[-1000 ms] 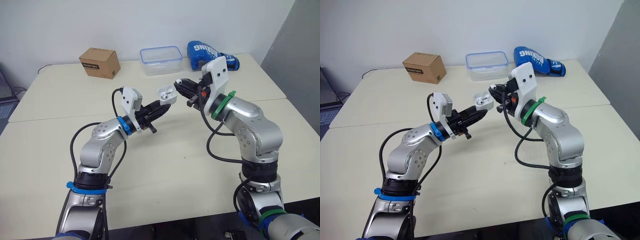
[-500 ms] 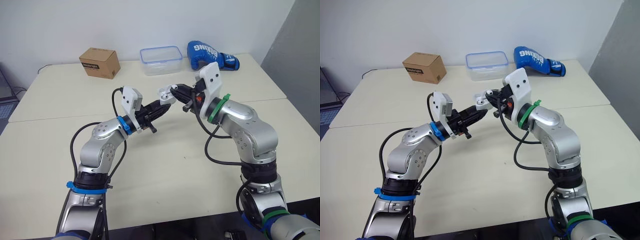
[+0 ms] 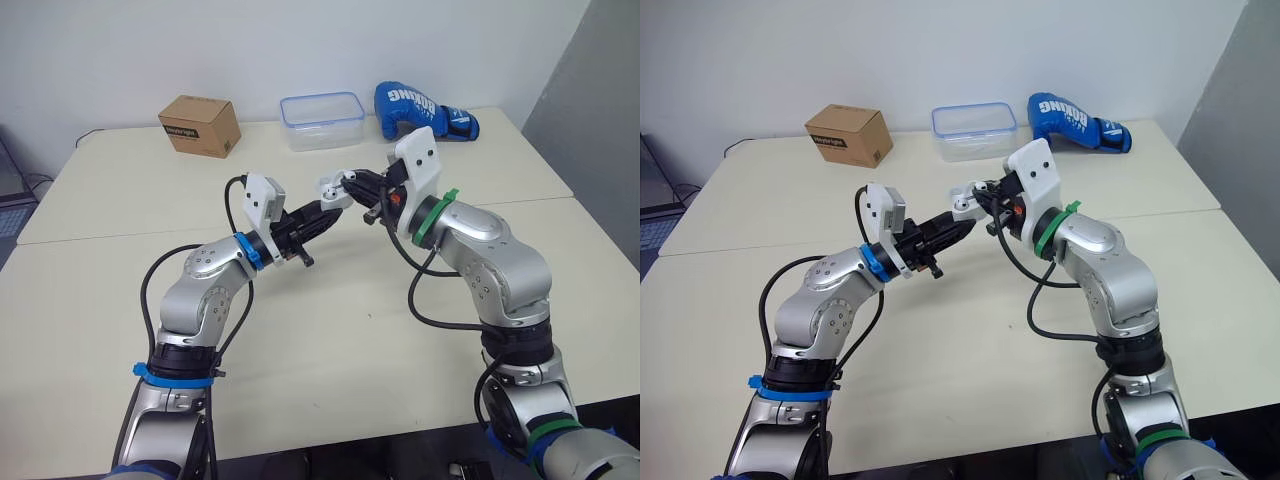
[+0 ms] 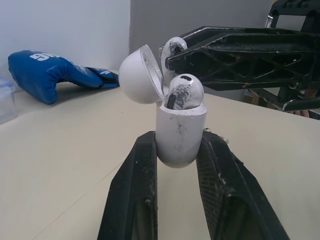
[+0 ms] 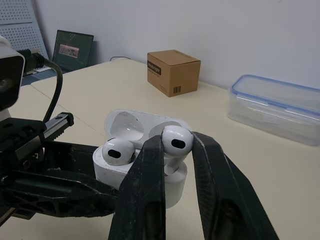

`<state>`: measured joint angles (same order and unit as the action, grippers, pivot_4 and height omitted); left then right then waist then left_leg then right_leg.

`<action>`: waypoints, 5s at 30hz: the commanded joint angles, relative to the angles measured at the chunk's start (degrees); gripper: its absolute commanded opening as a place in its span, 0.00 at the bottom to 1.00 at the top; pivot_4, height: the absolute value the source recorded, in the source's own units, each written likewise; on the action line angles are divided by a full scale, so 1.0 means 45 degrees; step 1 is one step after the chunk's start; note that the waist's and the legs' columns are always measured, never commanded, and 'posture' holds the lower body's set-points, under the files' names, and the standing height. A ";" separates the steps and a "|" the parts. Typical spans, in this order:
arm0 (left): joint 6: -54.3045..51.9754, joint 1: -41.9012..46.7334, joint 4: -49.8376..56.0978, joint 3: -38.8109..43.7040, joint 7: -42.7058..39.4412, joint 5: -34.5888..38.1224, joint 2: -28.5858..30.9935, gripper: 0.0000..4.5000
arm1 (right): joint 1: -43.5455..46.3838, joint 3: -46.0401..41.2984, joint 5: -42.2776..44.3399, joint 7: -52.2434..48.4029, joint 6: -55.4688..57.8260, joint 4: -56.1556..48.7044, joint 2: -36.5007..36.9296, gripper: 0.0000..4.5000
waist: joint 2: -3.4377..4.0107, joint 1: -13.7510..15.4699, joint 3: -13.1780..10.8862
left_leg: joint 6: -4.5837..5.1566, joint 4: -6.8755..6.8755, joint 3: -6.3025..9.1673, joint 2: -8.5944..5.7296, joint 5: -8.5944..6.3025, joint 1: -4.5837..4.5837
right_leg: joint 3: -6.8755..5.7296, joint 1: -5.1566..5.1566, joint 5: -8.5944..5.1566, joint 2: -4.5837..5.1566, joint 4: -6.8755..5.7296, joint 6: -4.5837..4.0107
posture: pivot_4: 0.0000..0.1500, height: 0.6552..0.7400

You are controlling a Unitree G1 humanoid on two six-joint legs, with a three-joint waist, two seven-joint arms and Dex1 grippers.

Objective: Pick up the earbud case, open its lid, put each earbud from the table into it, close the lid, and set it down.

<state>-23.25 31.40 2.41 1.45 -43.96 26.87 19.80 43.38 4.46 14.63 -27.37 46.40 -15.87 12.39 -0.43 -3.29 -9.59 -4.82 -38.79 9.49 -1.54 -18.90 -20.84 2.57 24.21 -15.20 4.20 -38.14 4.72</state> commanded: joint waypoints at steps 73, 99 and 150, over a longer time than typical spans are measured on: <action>0.0314 0.0410 0.0297 0.0117 -0.0313 0.0017 0.0068 0.16 | 0.1921 0.0362 0.4173 -0.2544 0.2424 -0.0794 0.2214 0.01 | 0.0000 0.0017 -0.0001 | 0.0006 0.0000 0.0006 -0.0001 -0.0002 -0.0004 | -0.0008 -0.0011 0.0000 0.0001 0.0018 0.0000 | 1.00 1.00; 0.0302 0.0421 0.0361 0.0087 -0.0224 0.0022 -0.0033 0.16 | 0.2454 0.0739 0.3375 -0.2382 0.1702 0.0734 0.1832 0.01 | 0.0000 0.0004 -0.0001 | 0.0005 0.0001 0.0006 0.0000 -0.0002 -0.0002 | -0.0008 -0.0008 0.0000 0.0000 0.0013 0.0000 | 1.00 1.00; 0.0304 0.0356 0.0433 0.0057 -0.0308 0.0080 0.0054 0.16 | 0.1821 0.0316 0.4972 -0.3392 0.2725 -0.0287 0.2403 0.01 | 0.0000 0.0004 -0.0001 | 0.0006 0.0001 0.0009 0.0001 -0.0002 -0.0002 | -0.0010 -0.0010 0.0000 0.0000 0.0012 0.0000 | 1.00 1.00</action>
<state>-23.21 32.22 2.34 1.46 -44.84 26.67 19.90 51.52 6.67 35.46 -42.16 58.41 -14.92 22.83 -0.44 -3.28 -9.59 -4.79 -38.78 9.54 -1.54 -18.90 -20.85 2.52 24.17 -15.20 4.20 -38.09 4.72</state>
